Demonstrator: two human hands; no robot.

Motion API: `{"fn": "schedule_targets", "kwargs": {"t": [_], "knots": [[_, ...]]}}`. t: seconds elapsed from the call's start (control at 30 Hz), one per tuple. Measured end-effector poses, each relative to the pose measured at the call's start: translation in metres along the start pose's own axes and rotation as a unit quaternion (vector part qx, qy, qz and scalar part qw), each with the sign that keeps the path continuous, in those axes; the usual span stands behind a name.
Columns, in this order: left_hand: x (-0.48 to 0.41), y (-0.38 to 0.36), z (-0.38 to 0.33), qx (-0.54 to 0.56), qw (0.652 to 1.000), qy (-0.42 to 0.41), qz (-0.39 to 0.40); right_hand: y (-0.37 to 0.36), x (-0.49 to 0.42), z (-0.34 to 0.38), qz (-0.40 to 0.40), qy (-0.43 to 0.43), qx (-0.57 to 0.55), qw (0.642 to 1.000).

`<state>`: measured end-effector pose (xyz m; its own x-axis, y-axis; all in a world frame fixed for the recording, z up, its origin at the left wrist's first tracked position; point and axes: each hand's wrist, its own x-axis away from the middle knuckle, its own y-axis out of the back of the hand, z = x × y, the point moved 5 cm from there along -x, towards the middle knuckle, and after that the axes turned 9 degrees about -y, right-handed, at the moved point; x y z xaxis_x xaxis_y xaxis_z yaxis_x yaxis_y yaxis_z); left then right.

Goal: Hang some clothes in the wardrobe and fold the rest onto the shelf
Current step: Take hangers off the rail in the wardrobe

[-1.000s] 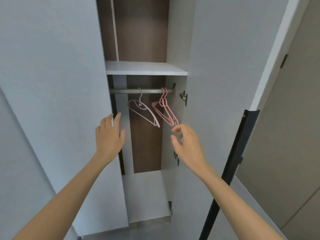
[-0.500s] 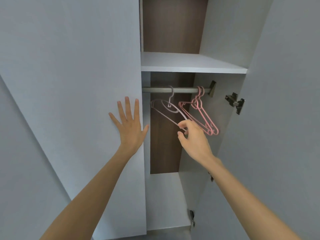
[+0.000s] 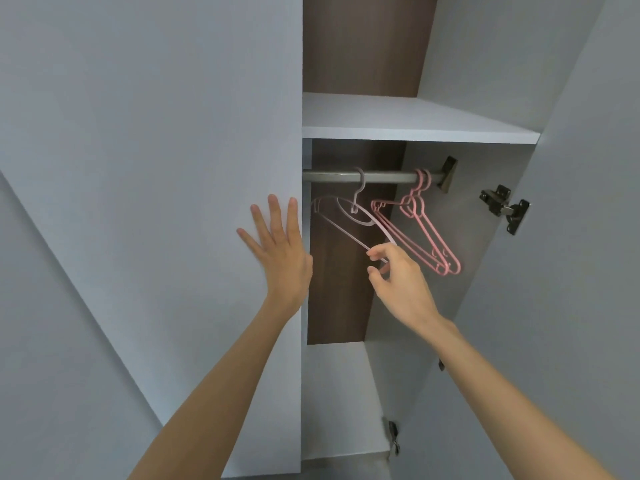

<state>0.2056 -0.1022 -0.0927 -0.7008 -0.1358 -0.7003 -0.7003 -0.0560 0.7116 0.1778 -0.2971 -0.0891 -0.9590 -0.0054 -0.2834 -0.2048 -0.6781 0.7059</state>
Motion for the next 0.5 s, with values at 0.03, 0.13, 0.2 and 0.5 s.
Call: {"fn": "schedule_targets", "kwargs": {"t": [0.03,0.13,0.2,0.5], "knots": [[0.005,0.004,0.000,0.002,1.000,0.003,-0.006,0.001,0.002,0.003,0.002,0.010,-0.013,1.000],[0.028,0.022,0.004,0.025,0.999,-0.011,-0.038,0.007,0.009,0.022,0.012,0.057,-0.063,0.996],[0.048,0.037,0.008,0.055,0.996,-0.032,-0.068,0.010,0.014,0.044,0.020,0.095,-0.098,0.990],[0.128,0.120,0.028,0.185,0.979,-0.007,-0.088,0.008,0.066,0.164,0.130,0.268,-0.235,0.925]]}}
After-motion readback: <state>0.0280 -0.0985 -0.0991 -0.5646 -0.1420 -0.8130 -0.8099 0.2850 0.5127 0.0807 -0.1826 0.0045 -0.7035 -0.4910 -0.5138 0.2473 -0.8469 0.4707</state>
